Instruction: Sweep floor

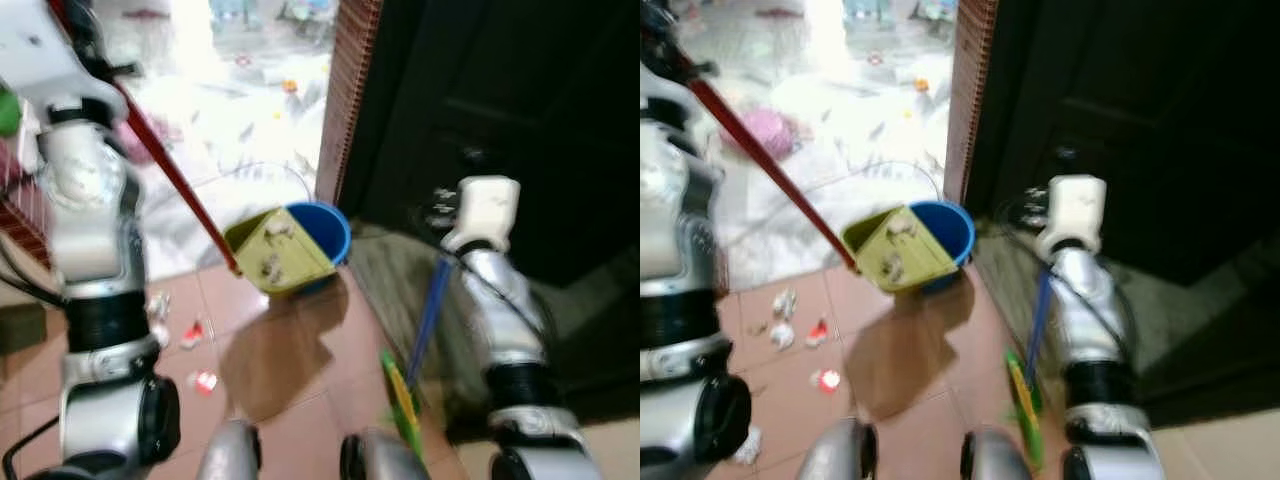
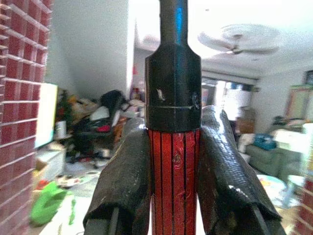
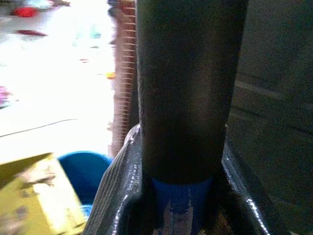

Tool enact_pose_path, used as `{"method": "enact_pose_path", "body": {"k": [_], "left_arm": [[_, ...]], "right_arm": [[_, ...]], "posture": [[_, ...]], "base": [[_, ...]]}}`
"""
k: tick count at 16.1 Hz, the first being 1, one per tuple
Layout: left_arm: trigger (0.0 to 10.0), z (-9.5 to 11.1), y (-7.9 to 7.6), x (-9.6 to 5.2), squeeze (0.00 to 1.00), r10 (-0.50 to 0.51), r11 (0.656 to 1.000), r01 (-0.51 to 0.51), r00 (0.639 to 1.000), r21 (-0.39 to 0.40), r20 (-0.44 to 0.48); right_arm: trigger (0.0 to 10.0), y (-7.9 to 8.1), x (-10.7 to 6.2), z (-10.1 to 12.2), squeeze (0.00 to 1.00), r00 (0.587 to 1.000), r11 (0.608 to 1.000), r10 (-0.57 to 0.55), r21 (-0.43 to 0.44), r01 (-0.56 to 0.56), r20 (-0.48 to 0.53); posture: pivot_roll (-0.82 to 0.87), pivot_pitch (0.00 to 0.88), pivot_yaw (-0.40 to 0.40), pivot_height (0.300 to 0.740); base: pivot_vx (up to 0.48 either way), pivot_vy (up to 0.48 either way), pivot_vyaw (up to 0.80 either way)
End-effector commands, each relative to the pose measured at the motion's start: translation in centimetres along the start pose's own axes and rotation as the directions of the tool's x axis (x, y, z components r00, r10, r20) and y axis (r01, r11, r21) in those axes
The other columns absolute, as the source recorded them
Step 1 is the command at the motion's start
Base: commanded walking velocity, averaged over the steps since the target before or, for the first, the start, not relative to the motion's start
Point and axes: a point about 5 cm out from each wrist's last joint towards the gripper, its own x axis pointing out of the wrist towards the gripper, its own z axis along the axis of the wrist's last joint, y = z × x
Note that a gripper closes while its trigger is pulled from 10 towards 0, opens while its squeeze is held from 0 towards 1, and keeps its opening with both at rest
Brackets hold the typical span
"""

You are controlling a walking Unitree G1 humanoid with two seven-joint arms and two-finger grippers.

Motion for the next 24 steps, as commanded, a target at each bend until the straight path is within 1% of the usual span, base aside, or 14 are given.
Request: {"method": "enact_pose_path", "body": {"k": [1,11,12,13,16,17,20,21,22,23,24], "left_arm": [[10.0,1.9,-0.8,0.3,0.0,-0.023,1.0,0.022,0.995,0.014,0.098],[10.0,1.1,-2.3,-0.5,0.0,-0.07,0.997,0.071,0.995,-0.009,0.069],[10.0,1.1,-2.5,-0.7,0.0,-0.09,0.996,0.092,0.993,-0.015,0.078],[10.0,1.1,-2.8,-0.8,0.0,-0.108,0.994,0.108,0.991,-0.005,0.083],[10.0,0.6,-4.1,-1.8,0.0,-0.169,0.985,0.17,0.982,-0.005,0.081],[10.0,0.3,-5.2,-2.5,0.0,-0.212,0.977,0.213,0.974,-0.004,0.084],[10.0,-0.3,-7.3,-3.8,0.0,-0.321,0.946,0.323,0.943,-0.004,0.089],[10.0,-1.0,-8.5,-4.7,0.0,-0.397,0.918,0.397,0.915,0.013,0.079],[10.0,-1.3,-9.1,-5.3,0.0,-0.428,0.903,0.429,0.901,0.003,0.072],[10.0,-1.5,-9.9,-5.9,0.0,-0.468,0.883,0.469,0.881,0.008,0.073],[10.0,-1.5,-10.3,-6.2,0.0,-0.49,0.871,0.491,0.868,0.01,0.08]], "right_arm": [[10.0,-0.9,0.0,0.9,0.0,0.999,1.0,-0.028,0.008,0.027,0.037],[10.0,-0.5,0.2,0.7,0.0,0.999,1.0,-0.023,0.012,0.022,0.03],[10.0,-0.4,0.2,0.7,0.0,0.999,1.0,-0.02,0.012,0.02,0.031],[10.0,-0.4,0.2,0.7,0.0,0.999,1.0,-0.02,0.013,0.019,0.031],[10.0,-0.3,0.3,0.8,0.0,0.999,1.0,-0.018,0.013,0.017,0.032],[10.0,-0.2,0.3,0.8,0.0,0.999,1.0,-0.016,0.014,0.016,0.033],[10.0,-0.3,0.4,0.9,0.0,0.999,1.0,-0.016,0.014,0.015,0.036],[10.0,-0.2,0.4,0.9,0.0,0.999,1.0,-0.017,0.015,0.017,0.037],[10.0,-0.2,0.4,1.0,0.0,0.999,1.0,-0.018,0.016,0.017,0.038],[10.0,-0.2,0.4,1.0,0.0,0.999,1.0,-0.018,0.017,0.017,0.04],[10.0,-0.1,0.4,0.9,0.0,0.999,1.0,-0.018,0.017,0.017,0.04]], "posture": [[-0.04,0.138,-0.014,0.74],[-0.04,0.137,-0.011,0.74],[-0.04,0.137,-0.011,0.74],[-0.04,0.137,-0.011,0.74],[-0.03,0.132,-0.012,0.74],[-0.04,0.13,-0.013,0.74],[-0.04,0.13,-0.012,0.74],[-0.04,0.13,-0.012,0.74],[-0.04,0.132,-0.009,0.74],[-0.04,0.132,-0.009,0.74],[-0.04,0.132,-0.009,0.74]], "base": [[0.48,0.0,0.0],[0.467,0.0,0.0],[0.0,0.0,0.0],[0.0,0.0,0.0],[0.0,0.0,0.0],[0.0,0.0,0.0],[0.0,0.0,0.0],[0.0,0.0,0.0],[0.0,0.0,0.0],[0.0,0.0,0.0],[0.0,0.0,0.0]]}}
